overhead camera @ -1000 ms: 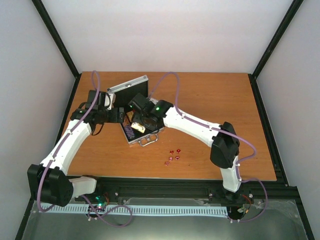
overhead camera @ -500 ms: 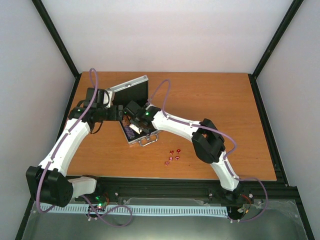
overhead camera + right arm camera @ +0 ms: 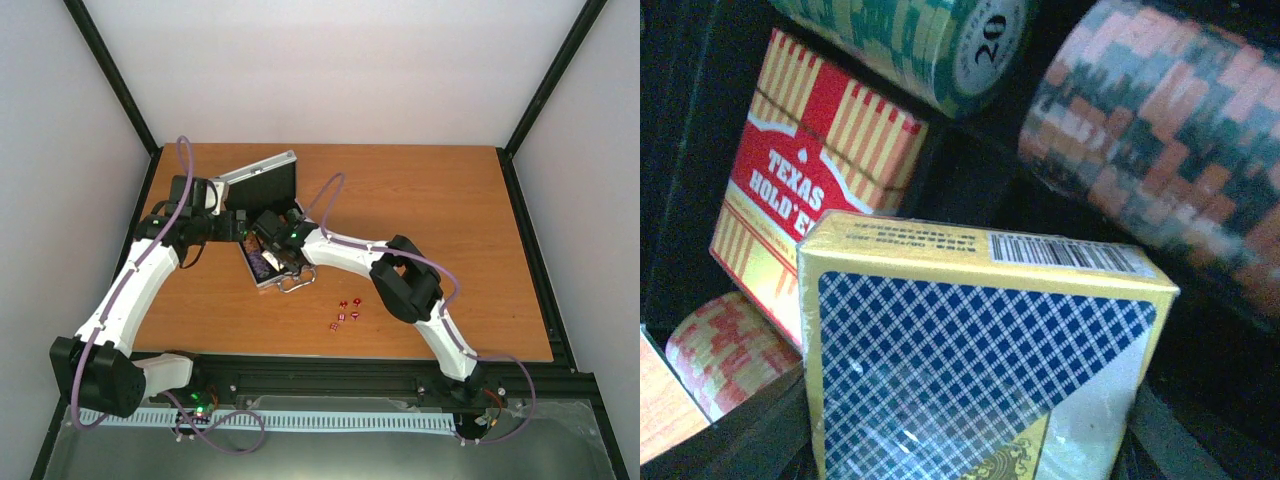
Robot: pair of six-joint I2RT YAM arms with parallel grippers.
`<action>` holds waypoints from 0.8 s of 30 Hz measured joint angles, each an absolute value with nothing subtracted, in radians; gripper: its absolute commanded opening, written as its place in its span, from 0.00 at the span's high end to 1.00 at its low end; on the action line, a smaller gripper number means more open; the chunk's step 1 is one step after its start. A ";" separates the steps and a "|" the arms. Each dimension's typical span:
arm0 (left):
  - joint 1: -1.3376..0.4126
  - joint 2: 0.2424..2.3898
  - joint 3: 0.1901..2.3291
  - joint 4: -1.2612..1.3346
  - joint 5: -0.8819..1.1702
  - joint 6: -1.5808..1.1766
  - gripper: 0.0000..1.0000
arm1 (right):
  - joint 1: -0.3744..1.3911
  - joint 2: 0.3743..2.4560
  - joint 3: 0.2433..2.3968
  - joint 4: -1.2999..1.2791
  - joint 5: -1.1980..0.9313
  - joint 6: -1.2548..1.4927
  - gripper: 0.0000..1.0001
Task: Pack up texas hold em set
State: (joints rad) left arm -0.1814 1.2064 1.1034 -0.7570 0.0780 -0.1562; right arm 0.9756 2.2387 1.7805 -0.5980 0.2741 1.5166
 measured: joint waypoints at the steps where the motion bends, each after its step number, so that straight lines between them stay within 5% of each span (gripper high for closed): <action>1: -0.181 1.206 1.103 -0.757 0.080 -0.157 0.00 | 0.976 2.248 1.780 -0.589 0.279 1.528 0.53; 4: -0.181 1.206 1.103 -0.757 0.083 -0.156 0.00 | 0.967 2.254 1.777 -0.568 0.271 1.547 0.49; 9: -0.181 1.202 1.102 -0.757 0.088 -0.156 0.00 | 0.965 2.253 1.774 -0.552 0.268 1.556 0.01; 24: -0.181 1.194 1.102 -0.757 0.090 -0.157 0.00 | 0.965 2.164 1.794 -0.669 0.184 1.298 0.00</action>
